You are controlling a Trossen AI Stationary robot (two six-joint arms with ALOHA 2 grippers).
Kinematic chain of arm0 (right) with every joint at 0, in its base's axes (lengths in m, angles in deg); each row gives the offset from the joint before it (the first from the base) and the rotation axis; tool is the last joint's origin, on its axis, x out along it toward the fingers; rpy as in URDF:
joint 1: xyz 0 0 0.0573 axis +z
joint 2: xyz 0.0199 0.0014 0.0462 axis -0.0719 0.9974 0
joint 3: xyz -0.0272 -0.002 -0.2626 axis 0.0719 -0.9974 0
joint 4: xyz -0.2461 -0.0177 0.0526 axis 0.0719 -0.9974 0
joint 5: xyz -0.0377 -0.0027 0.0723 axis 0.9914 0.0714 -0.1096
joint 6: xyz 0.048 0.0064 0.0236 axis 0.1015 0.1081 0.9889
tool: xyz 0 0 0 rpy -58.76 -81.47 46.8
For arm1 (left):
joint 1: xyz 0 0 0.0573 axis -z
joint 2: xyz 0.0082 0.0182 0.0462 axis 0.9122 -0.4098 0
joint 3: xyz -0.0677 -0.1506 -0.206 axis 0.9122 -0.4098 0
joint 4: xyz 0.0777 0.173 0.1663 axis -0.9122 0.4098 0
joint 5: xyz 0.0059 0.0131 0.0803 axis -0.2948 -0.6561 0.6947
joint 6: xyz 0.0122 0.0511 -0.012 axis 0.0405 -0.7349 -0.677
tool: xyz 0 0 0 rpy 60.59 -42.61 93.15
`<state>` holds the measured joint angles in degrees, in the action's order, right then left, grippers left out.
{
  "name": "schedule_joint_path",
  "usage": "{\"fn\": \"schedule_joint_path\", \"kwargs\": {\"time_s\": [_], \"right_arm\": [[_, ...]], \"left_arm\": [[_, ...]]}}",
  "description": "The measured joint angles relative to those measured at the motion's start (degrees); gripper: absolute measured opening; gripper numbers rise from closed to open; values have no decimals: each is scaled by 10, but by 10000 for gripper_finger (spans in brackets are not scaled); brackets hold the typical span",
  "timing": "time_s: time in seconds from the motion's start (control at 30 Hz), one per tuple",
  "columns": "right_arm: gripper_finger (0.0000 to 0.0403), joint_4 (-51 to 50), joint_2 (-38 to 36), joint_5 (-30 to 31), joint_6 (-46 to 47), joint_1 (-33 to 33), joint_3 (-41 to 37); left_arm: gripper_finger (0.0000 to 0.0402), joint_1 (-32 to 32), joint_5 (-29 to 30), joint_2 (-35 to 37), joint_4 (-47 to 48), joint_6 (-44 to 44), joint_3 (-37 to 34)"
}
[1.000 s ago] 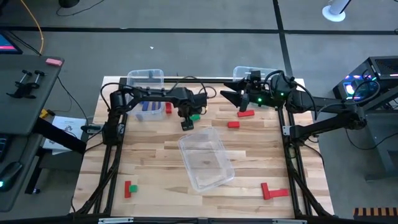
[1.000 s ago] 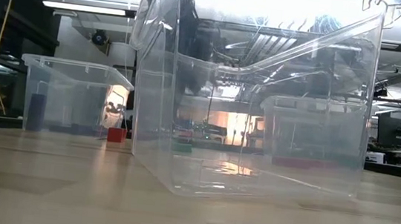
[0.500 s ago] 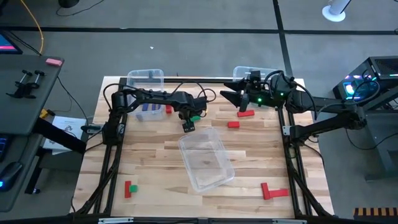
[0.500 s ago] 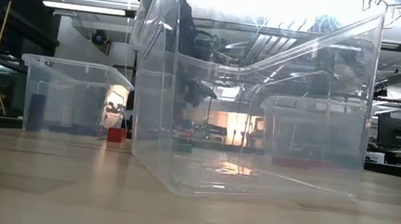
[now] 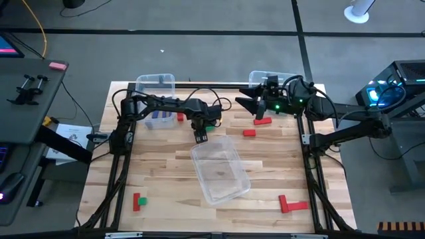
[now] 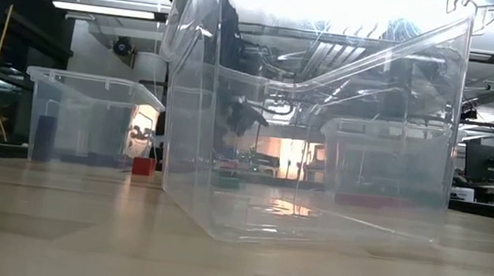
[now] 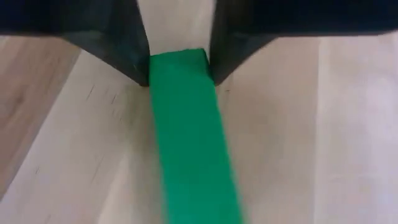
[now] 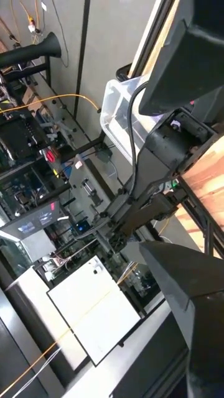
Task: Sort blocks
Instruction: Put the green block into the top right transparent bin
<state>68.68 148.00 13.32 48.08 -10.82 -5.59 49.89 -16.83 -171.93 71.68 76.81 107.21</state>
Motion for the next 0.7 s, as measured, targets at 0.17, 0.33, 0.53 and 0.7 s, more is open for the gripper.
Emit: {"fn": "schedule_joint_path", "kwargs": {"time_s": [0.17,0.33,0.53,0.7], "right_arm": [[344,-6,0,0,-2,0,0],[344,-8,3,47,15,0,0],[344,-39,26,155,108,-1,0],[344,-98,70,196,187,-4,0]], "left_arm": [[71,-10,3,14,7,0,0],[71,-28,53,70,6,4,16],[71,-36,74,174,-70,11,22],[71,-28,86,247,-144,23,24]]}}
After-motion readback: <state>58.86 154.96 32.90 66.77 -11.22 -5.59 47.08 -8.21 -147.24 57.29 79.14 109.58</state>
